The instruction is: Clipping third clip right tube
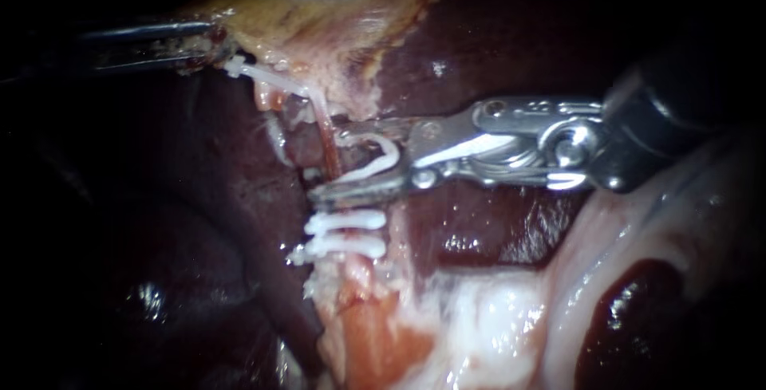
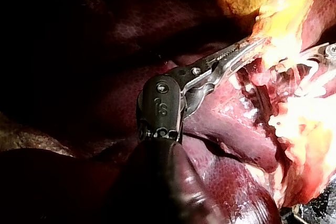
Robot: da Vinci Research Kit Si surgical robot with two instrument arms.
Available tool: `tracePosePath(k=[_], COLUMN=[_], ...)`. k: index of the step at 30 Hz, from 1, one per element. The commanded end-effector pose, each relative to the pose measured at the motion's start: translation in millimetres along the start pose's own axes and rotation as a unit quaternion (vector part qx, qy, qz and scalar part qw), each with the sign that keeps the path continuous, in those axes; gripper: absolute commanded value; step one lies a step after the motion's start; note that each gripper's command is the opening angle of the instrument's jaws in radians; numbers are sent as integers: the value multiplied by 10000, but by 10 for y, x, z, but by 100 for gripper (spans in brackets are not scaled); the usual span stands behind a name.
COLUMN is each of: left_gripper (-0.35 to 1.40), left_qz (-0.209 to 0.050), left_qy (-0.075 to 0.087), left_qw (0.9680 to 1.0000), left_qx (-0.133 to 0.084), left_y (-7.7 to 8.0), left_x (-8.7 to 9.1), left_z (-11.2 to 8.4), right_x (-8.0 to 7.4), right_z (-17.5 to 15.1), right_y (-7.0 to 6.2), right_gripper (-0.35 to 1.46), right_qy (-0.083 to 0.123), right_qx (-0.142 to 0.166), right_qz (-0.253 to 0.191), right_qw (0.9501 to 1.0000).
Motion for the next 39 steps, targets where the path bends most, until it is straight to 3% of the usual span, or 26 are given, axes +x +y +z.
tracePosePath(k=[1, 6, 13, 18, 26, 35, 39], left_gripper=[-35, -35, -35, -35, -35, -35, -35], left_qz=[0, 0, 0, 0, 0, 0, 0], left_qy=[0, 0, 0, 0, 1, 6, 6], left_qw=[10000, 10000, 10000, 10000, 10000, 10000, 10000], left_qx=[6, 7, 8, 8, 9, 26, 26], left_y=[0, 0, 0, 0, 0, 1, 1], left_x=[0, 0, 0, 0, 0, 0, 0], left_z=[0, 1, 1, 1, 1, 2, 3], right_x=[3, 11, 37, 51, 52, 51, 50], right_z=[3, 2, -5, -9, -16, -21, -22], right_y=[-1, -11, -37, -51, -48, -46, -46], right_gripper=[50, 50, 49, 48, 38, 8, -22], right_qy=[117, 402, 668, 739, 728, 702, 692], right_qx=[56, 411, 882, 1066, 1099, 1131, 1143], right_qz=[63, 210, 285, 333, 396, 662, 748], right_qw=[9999, 9981, 9934, 9910, 9905, 9889, 9882])
